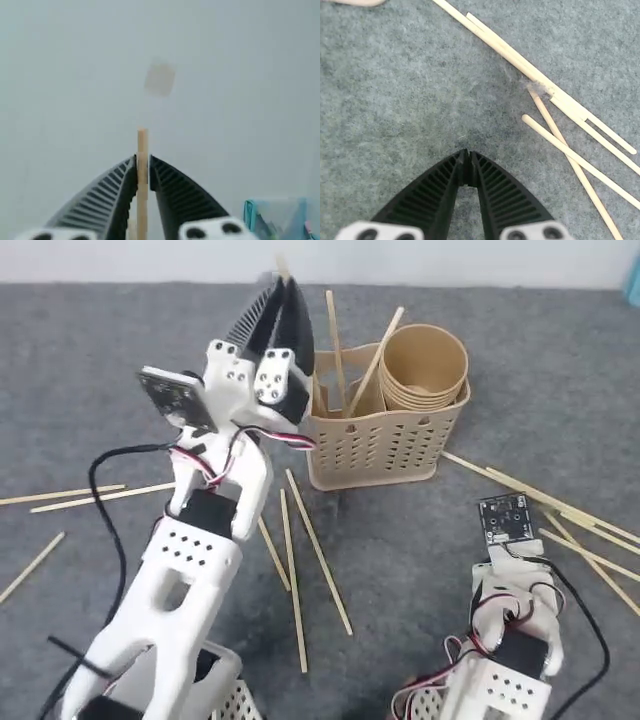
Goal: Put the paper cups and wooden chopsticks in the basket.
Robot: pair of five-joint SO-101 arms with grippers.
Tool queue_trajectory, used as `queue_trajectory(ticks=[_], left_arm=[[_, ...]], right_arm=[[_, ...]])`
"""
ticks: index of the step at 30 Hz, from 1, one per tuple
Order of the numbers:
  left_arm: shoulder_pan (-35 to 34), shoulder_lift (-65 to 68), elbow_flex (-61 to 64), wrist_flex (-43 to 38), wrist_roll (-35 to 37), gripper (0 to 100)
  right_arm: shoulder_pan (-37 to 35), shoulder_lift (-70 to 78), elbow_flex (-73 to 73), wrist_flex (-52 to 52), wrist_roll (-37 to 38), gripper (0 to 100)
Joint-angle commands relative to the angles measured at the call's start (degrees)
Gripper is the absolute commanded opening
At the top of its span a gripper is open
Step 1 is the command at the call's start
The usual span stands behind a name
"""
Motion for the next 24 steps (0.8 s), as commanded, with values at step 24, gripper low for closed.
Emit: queue_trajectory(ticks=[24], left_arm=[[-29.54, -36.31, 13.67, 61.27, 0.88, 5]], right_arm=[[-0.13, 0.48, 1.14, 0.04, 0.79, 0.9]])
